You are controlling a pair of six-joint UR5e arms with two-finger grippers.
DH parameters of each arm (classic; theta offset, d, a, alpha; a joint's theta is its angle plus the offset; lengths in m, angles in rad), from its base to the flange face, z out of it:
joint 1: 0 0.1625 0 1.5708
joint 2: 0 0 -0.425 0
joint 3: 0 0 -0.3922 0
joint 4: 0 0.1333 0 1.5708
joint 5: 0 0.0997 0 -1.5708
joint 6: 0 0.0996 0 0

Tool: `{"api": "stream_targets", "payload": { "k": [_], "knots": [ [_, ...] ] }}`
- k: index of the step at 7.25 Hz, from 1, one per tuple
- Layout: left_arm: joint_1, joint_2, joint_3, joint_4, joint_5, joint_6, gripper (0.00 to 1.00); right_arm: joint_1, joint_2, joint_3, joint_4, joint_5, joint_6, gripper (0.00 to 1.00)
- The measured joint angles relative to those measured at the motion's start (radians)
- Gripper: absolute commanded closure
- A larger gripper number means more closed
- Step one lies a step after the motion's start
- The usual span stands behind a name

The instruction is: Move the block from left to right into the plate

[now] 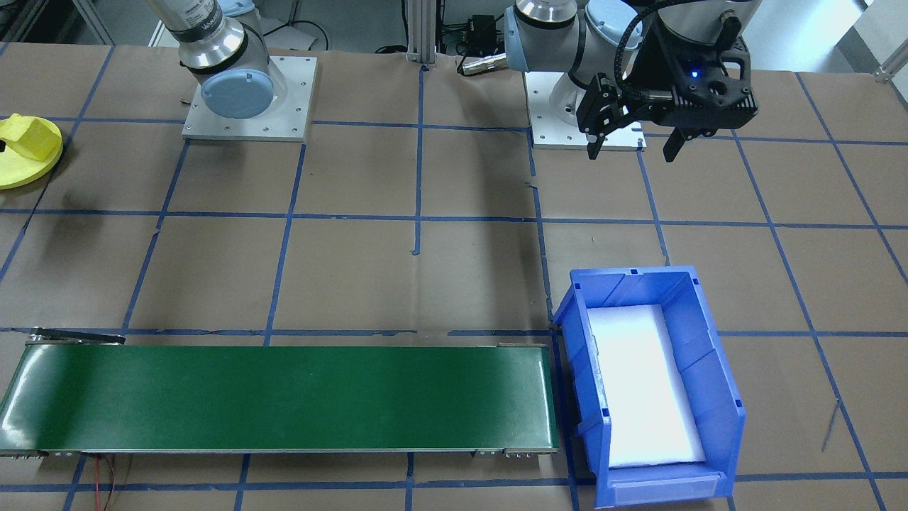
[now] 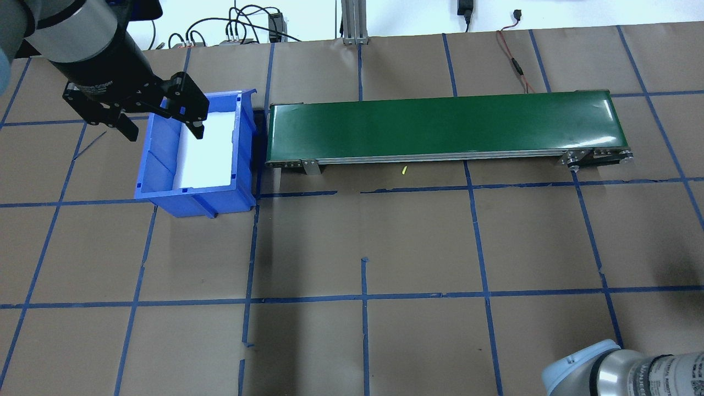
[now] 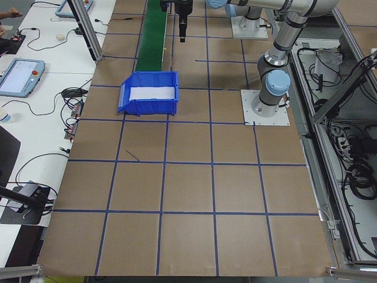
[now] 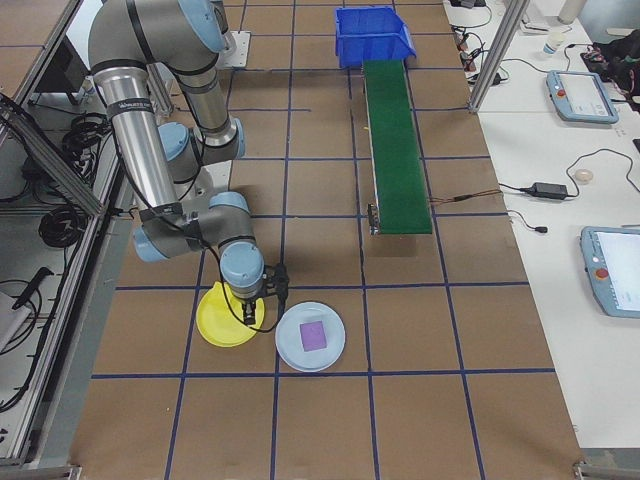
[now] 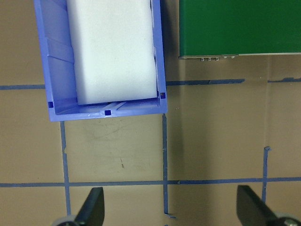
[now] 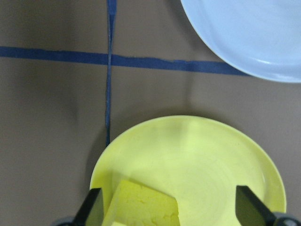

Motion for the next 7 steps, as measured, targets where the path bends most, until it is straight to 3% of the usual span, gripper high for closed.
{"api": "stream_targets", "payload": {
  "k": [3,7],
  "knots": [
    [0.000,0.000,-0.002,0.000,-0.001,0.000,0.00,0.322,-0.098,-0.109,0.086,0.008,0.092,0.00],
    [0.000,0.000,-0.002,0.000,0.000,0.000,0.00,0.846,-0.165,-0.180,0.146,0.003,0.695,0.00]
  ]
}}
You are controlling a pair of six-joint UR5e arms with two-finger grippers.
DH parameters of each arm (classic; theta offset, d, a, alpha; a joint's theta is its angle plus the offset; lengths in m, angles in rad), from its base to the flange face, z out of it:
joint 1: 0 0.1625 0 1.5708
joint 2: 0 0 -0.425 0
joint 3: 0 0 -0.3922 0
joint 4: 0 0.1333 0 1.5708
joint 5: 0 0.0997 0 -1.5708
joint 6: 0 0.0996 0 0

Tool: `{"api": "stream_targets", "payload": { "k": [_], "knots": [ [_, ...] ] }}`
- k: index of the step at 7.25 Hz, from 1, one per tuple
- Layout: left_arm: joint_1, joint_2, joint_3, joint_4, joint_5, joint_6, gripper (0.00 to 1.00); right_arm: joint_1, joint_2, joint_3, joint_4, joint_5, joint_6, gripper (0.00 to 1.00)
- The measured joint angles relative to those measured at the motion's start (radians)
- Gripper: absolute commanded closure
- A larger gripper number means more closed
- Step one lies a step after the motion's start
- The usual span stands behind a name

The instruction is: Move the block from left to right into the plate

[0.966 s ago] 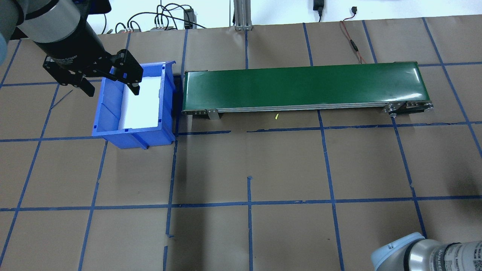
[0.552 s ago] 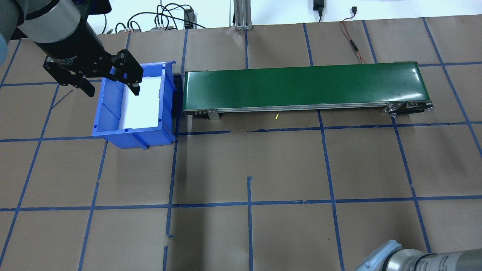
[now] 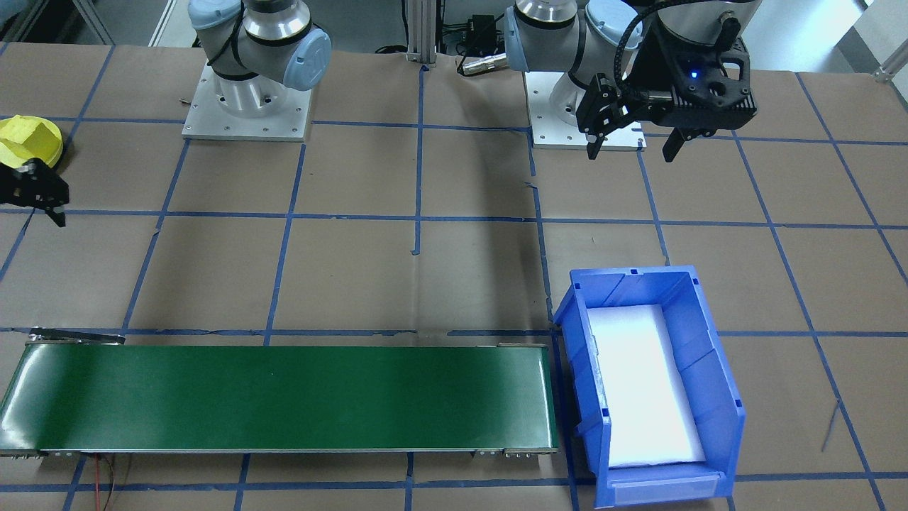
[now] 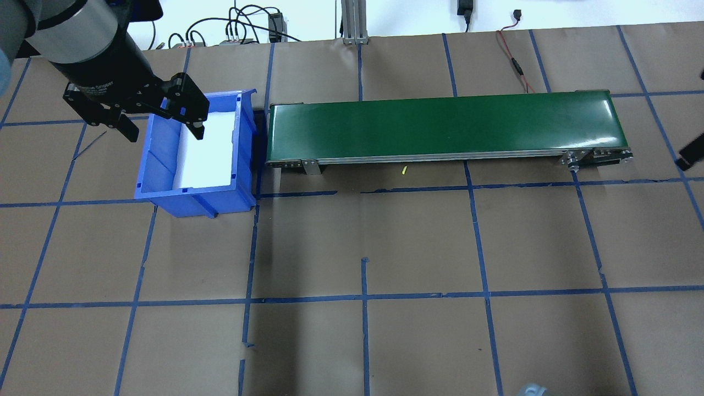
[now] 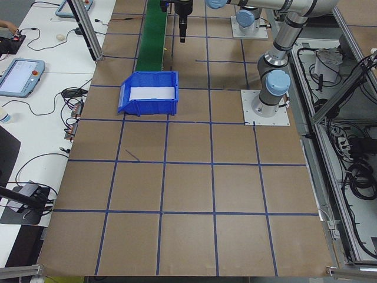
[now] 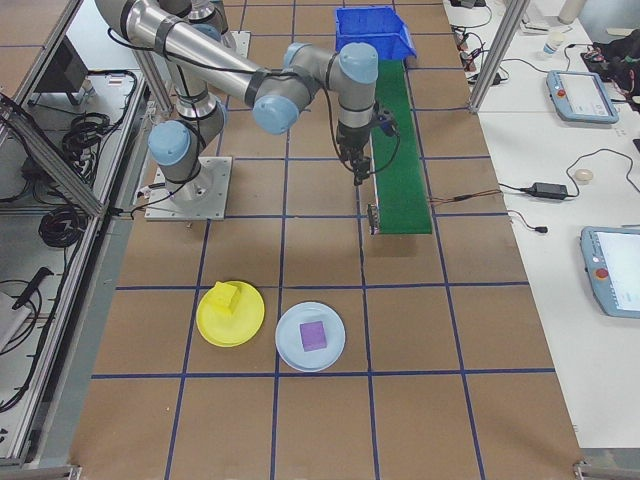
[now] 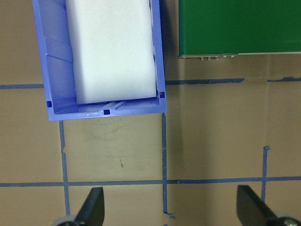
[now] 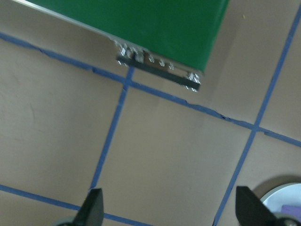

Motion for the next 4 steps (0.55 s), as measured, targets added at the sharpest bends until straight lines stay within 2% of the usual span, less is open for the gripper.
{"api": "stream_targets", "payload": {
  "k": [2,4],
  "knots": [
    [0.000,0.001,-0.001,0.000,0.000,0.000,0.00,0.166,0.008,-0.005,0.000,0.005,0.233,0.00],
    [0.000,0.001,-0.001,0.000,0.001,0.000,0.00,0.287,0.013,-0.004,-0.001,0.008,0.378,0.00]
  ]
}}
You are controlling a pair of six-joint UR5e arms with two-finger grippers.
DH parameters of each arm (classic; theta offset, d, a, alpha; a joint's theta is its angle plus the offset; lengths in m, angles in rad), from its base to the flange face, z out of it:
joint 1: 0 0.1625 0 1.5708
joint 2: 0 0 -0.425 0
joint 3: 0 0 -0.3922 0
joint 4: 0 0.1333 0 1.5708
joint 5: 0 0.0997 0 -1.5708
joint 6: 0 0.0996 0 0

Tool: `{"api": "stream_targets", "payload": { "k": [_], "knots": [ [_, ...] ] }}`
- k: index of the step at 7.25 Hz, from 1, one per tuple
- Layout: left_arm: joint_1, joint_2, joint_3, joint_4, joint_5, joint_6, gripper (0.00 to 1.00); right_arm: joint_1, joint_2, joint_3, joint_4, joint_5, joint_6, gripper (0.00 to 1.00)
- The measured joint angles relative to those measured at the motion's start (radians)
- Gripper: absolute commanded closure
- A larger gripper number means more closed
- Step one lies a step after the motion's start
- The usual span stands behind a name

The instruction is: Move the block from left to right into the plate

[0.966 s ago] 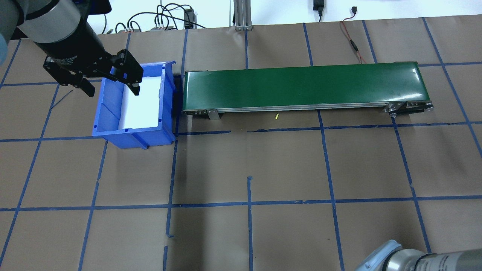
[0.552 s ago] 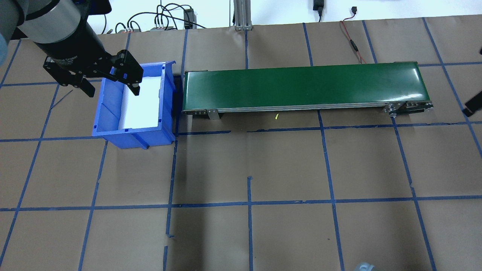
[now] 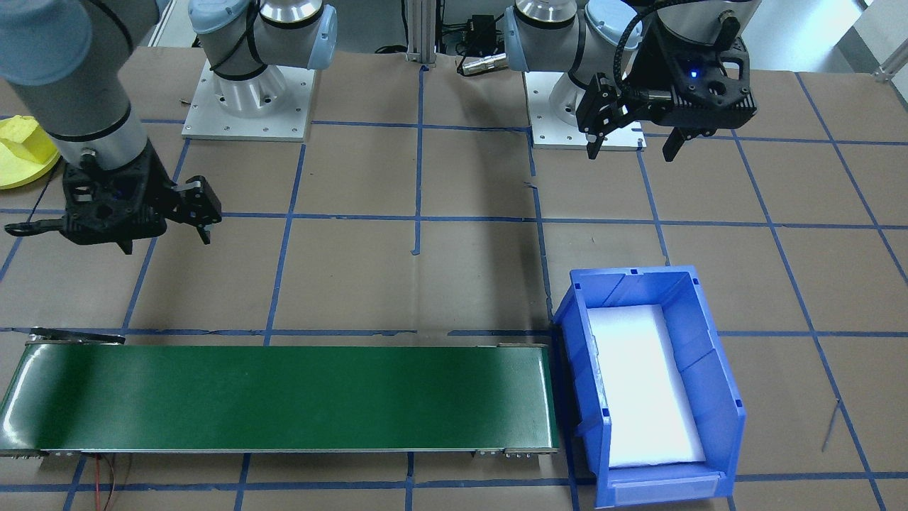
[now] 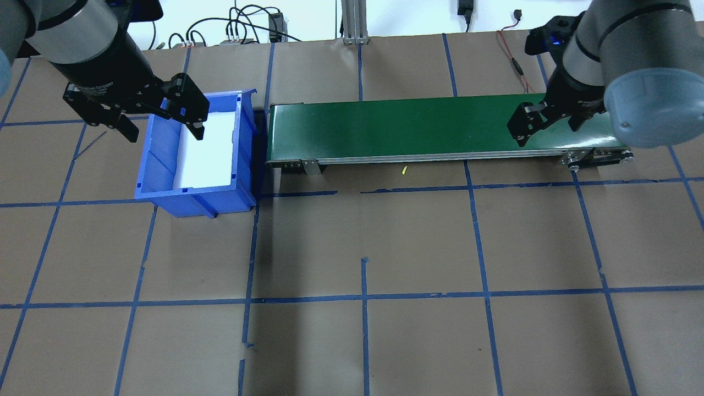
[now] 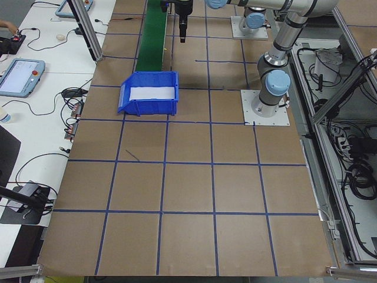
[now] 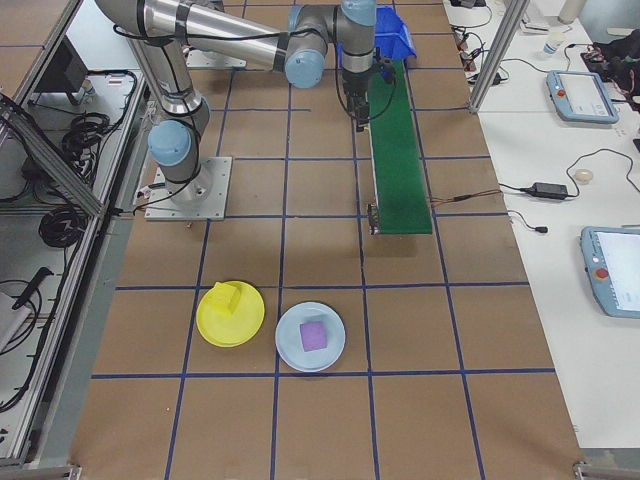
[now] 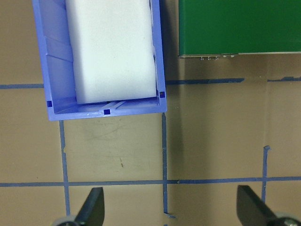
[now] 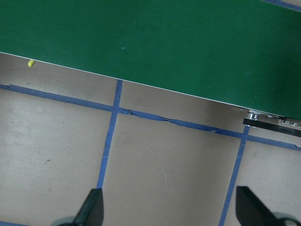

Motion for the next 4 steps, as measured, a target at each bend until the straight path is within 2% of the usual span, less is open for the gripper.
{"api": "stream_targets", "payload": {
  "k": [4],
  "knots": [
    [-0.003,0.007,-0.006,-0.010,0.007,0.000,0.00,0.040,-0.004,0.000,0.005,0.017,0.054,0.00]
  ]
}}
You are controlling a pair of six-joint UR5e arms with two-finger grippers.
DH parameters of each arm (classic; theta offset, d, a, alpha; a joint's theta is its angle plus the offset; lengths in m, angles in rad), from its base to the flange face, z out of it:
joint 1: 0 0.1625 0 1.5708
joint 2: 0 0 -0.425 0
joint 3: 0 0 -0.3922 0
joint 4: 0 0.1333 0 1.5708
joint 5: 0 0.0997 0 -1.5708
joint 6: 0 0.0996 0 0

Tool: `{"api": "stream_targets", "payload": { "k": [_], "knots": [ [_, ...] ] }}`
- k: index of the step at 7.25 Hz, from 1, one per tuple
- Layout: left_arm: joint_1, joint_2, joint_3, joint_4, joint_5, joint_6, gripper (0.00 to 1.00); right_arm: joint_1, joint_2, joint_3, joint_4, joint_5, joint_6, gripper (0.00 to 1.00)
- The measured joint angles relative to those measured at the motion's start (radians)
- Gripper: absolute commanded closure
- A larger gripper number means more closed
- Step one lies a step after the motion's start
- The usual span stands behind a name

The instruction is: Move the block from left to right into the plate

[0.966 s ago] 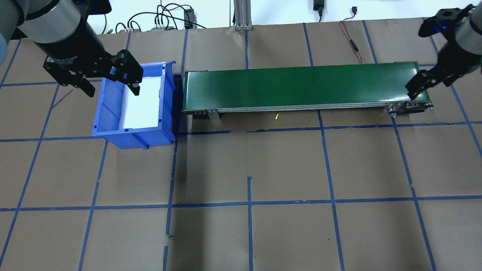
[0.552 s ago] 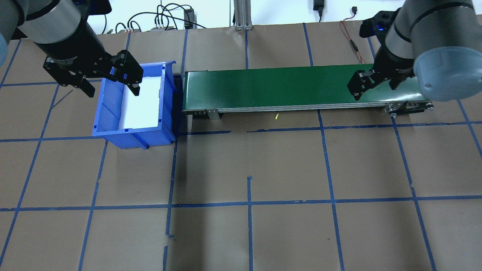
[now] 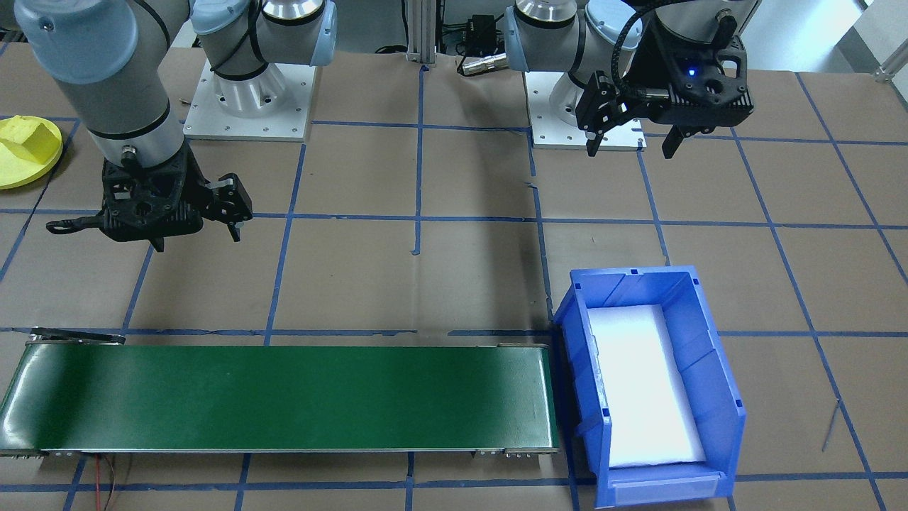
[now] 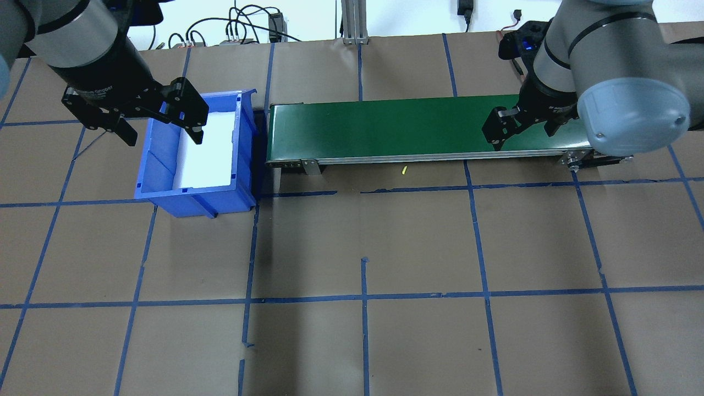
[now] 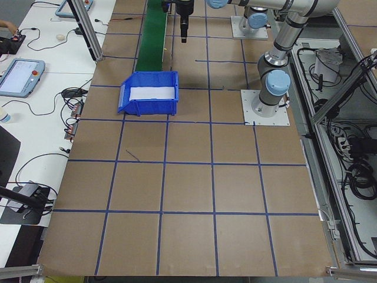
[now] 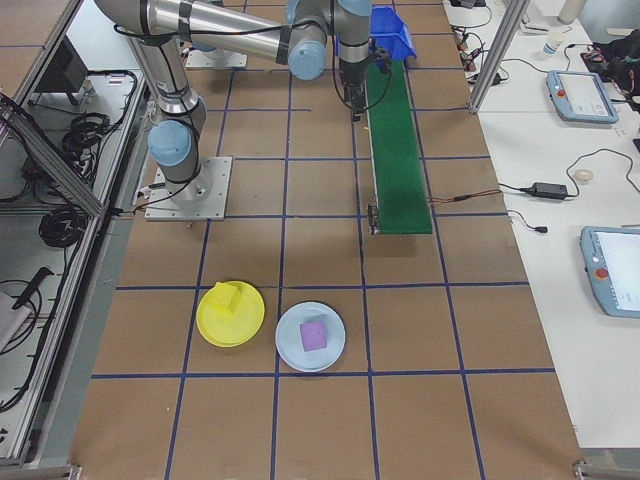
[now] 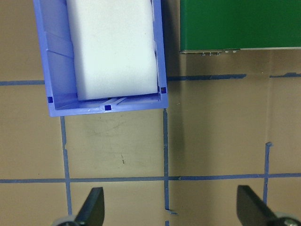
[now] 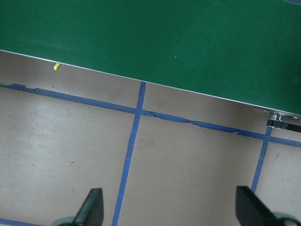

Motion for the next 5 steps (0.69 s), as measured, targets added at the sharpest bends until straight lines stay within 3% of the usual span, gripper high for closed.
{"api": "stream_targets", "payload": {
  "k": [2,5],
  "knots": [
    [0.000,0.001,0.000,0.001,0.000,0.000,0.00,0.015,-0.024,-0.041,0.052,0.007,0.035,0.00],
    [0.001,0.001,0.000,0.001,0.000,0.001,0.00,0.077,-0.035,-0.149,0.204,0.003,0.148,0.00]
  ]
}}
